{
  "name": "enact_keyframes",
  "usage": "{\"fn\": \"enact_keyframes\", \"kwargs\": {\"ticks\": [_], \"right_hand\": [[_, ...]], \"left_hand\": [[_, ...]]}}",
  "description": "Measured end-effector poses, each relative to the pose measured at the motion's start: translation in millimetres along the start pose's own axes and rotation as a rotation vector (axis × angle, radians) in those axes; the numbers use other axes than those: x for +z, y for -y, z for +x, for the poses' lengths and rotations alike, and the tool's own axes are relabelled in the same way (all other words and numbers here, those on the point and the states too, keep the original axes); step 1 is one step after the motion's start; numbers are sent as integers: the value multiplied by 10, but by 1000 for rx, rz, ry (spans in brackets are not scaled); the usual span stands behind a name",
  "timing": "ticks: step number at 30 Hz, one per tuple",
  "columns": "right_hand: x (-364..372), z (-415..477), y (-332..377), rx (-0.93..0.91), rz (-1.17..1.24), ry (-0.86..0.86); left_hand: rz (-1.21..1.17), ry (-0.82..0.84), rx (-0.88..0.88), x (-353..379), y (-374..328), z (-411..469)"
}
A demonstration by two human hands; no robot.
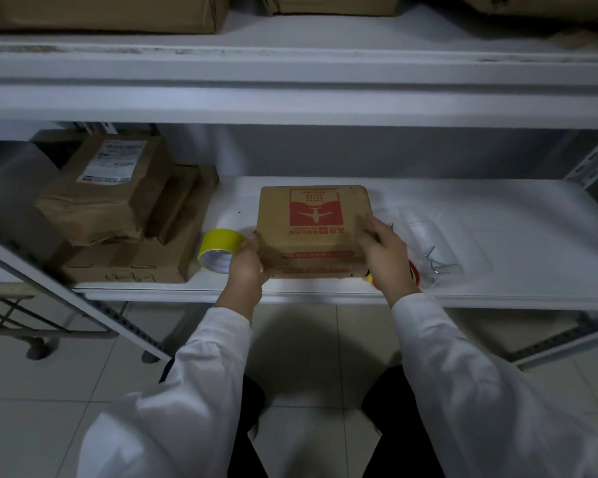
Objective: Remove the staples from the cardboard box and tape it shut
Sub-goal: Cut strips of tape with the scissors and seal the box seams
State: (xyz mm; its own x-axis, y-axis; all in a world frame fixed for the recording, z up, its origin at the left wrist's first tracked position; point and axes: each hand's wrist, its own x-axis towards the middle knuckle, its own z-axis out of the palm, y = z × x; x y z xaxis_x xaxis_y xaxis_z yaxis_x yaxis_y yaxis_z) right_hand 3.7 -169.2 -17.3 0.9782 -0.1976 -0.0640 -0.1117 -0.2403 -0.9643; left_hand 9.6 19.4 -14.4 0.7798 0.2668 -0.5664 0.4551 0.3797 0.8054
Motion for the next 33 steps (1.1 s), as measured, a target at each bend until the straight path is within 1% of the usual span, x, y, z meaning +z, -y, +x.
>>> {"fn": "enact_keyframes", "kwargs": {"ticks": [1,2,4,5,7,8,10,12,13,14,16,18,20,21,24,29,31,33], "right_hand": [[12,10,0,-7,-57,-3],[25,29,-26,-19,-126,-10],[49,42,-69,-29,-219,-41],[65,37,-73,-32,-270,-65],[126,21,-67,-74,-378,-126],[158,3,-44,-120,-420,-154],[272,-65,34,-264,-466,-156],[407,-128,99,-400,-498,-84],[467,-166,140,-430,-518,-23],[516,-198,171,-450,-549,50],[611,-214,220,-490,-626,204],[704,-214,232,-493,-758,347],[806,-212,205,-470,-916,449],[841,-211,184,-453,-967,473],[886,-215,164,-440,-1021,481],[892,-212,205,-404,-1010,487],[899,-206,222,-398,-1007,487],[904,-208,237,-392,-1000,480]], "left_hand": [[30,-12,27,-52,33,-8],[58,-52,95,-111,58,-1],[87,-176,331,-284,82,34],[170,-265,471,-389,84,60],[537,-424,683,-589,30,100],[730,-435,739,-639,-5,152],[1083,-315,708,-685,-78,241],[1377,-165,616,-677,-109,311],[1458,-133,597,-676,-97,348],[1502,-138,615,-672,-81,367],[1535,-186,708,-658,-59,379],[1607,-178,792,-609,-14,366],[1629,-146,809,-554,16,368],[1619,-146,789,-533,22,386],[1596,-146,698,-556,0,465],[1532,-147,634,-688,-1,457],[1498,-151,644,-703,-17,359],[1356,-161,681,-740,-145,229]]}}
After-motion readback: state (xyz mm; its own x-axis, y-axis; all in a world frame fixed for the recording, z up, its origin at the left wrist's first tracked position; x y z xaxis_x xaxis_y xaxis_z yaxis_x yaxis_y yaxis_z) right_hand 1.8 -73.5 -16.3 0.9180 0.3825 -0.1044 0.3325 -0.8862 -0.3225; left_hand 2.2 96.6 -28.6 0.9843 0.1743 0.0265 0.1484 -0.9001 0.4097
